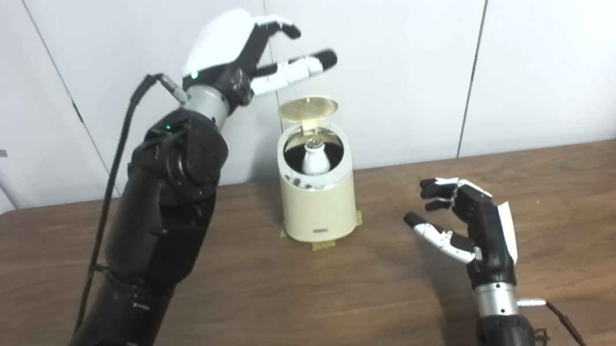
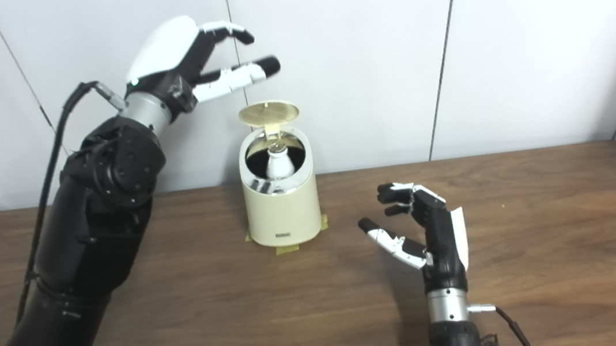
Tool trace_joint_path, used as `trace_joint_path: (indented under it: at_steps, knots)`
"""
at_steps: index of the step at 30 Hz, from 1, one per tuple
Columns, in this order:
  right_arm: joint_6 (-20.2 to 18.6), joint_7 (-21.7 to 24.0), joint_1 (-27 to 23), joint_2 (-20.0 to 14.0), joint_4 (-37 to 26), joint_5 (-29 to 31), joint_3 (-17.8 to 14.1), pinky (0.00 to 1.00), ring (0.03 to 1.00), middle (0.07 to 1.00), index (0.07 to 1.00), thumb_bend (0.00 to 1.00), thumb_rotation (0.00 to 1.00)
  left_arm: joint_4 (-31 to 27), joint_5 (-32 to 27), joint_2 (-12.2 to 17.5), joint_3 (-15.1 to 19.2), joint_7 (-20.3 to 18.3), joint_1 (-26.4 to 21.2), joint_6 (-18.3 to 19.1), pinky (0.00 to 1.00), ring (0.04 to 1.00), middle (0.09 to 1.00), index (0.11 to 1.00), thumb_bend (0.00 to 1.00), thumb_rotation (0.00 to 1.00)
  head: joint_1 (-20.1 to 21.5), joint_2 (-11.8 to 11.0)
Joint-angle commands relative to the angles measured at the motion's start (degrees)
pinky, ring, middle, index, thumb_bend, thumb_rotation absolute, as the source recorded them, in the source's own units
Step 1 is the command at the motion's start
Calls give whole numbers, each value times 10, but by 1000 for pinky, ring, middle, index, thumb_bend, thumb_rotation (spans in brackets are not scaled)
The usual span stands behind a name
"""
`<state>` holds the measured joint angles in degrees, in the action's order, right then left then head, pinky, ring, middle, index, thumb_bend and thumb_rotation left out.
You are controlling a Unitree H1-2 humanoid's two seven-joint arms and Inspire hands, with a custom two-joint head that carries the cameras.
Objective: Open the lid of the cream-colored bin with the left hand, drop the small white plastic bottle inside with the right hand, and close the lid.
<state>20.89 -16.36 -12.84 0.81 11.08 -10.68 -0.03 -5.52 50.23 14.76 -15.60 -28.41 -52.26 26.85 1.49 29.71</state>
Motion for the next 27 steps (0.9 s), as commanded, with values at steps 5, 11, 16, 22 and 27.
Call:
trace_joint_path:
  at_steps: [5, 11, 16, 22, 27]
  knots:
    - [7, 1, -3, 7, 2, -5, -2, 520, 614, 634, 494, 481, 147, 12, 35, -8, -1, -7, -34, 0, 1000, 983, 897, 822, 841, 1000, -1, 0]
    - [9, 1, -5, 10, 2, -8, 1, 512, 610, 633, 494, 481, 147, 35, 47, -8, -18, -15, -33, 0, 1000, 981, 890, 797, 850, 1000, 6, -2]
    - [6, 2, -5, 12, -3, -6, 0, 513, 608, 636, 494, 481, 147, 49, 40, -14, -18, -3, -18, -1, 1000, 976, 884, 817, 856, 1000, 9, 0]
    - [7, 0, -5, 14, -3, -8, 0, 511, 610, 646, 494, 481, 147, 56, 35, -15, -22, 6, -11, -4, 1000, 992, 901, 830, 884, 1000, 10, -1]
    - [4, -3, -6, 16, -4, -16, 0, 511, 609, 643, 494, 481, 146, 57, 39, -22, -24, -1, -8, -1, 1000, 961, 881, 838, 860, 1000, 12, -2]
